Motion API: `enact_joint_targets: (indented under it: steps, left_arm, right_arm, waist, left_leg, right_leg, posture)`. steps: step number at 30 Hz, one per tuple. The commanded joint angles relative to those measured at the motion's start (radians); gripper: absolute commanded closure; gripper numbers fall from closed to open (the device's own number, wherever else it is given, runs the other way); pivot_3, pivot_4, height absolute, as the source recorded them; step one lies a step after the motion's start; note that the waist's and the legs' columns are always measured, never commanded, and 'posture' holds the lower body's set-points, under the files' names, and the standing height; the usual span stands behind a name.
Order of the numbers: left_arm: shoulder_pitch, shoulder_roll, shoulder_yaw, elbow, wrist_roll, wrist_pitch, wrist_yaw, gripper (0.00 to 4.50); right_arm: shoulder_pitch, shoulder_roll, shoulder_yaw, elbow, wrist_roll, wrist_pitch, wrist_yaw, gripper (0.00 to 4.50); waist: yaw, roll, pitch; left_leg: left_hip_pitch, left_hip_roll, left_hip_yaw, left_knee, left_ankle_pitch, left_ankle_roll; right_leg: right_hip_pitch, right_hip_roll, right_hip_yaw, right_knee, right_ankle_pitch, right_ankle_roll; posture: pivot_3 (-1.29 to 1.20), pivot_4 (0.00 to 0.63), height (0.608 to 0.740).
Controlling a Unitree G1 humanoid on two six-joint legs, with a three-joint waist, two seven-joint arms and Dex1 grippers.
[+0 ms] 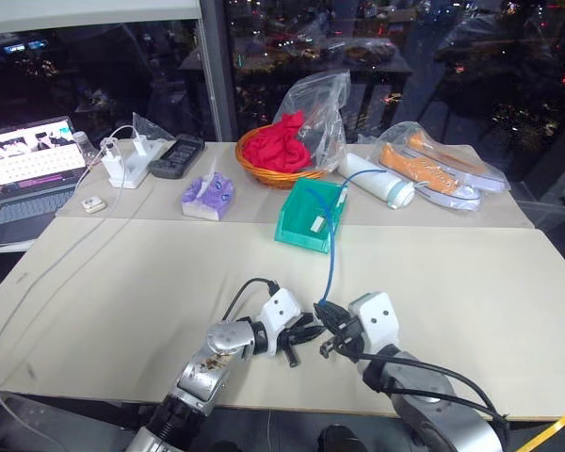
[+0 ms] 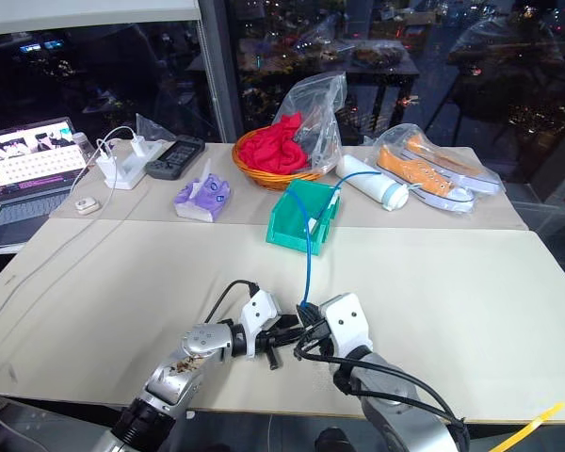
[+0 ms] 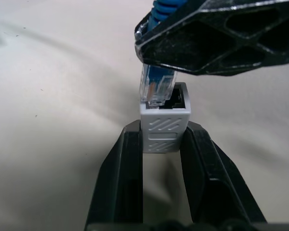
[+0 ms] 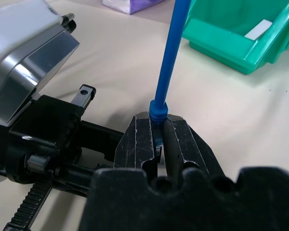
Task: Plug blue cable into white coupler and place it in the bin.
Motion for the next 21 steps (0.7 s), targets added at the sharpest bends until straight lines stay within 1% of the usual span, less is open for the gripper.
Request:
enact_joint_targets:
  steps: [1, 8, 15, 21]
  left_arm:
    - [-0.003, -0.023, -0.002, -0.042, -0.033, -0.01, -0.003, 3.87]
    - [0.002, -0.018, 0.003, -0.054, -0.032, -0.003, -0.007, 3.87]
    - [0.009, -0.012, 0.008, -0.078, -0.034, 0.014, -0.007, 3.87]
    - [0.012, -0.007, 0.016, -0.096, -0.037, 0.027, -0.002, 3.87]
  right_arm:
    - [0.064, 0.02, 0.086, 0.147, 0.002, 0.012, 0.053, 4.5]
    - [0.066, 0.054, 0.085, 0.201, -0.001, 0.002, 0.063, 4.5]
    - [0.051, 0.062, 0.107, 0.265, -0.033, -0.007, 0.081, 4.5]
    - [0.036, 0.072, 0.115, 0.327, -0.049, -0.013, 0.114, 4.5]
  waist:
    - [-0.002, 0.0, -0.001]
    - [-0.006, 0.0, -0.002]
    - [-0.01, -0.001, -0.003]
    - [-0.027, -0.002, -0.006]
  left_leg:
    - [0.0, 0.0, 0.0, 0.0, 0.0, 0.0]
    - [0.002, 0.001, 0.0, -0.001, 0.0, 0.0]
    - [0.005, 0.002, 0.0, -0.002, 0.0, 0.0]
    - [0.008, 0.003, 0.0, -0.005, 0.0, 0.0]
  right_leg:
    - [0.0, 0.0, 0.0, 0.0, 0.0, 0.0]
    - [0.001, 0.001, 0.0, 0.0, -0.001, -0.001]
    - [0.002, 0.002, 0.0, 0.0, -0.002, -0.002]
    - [0.003, 0.003, 0.001, 0.001, -0.002, -0.003]
  posture:
    - [0.0, 0.15, 0.723]
    - [0.0, 0.15, 0.723]
    - [0.0, 0.15, 0.723]
    - [0.0, 0.15, 0.723]
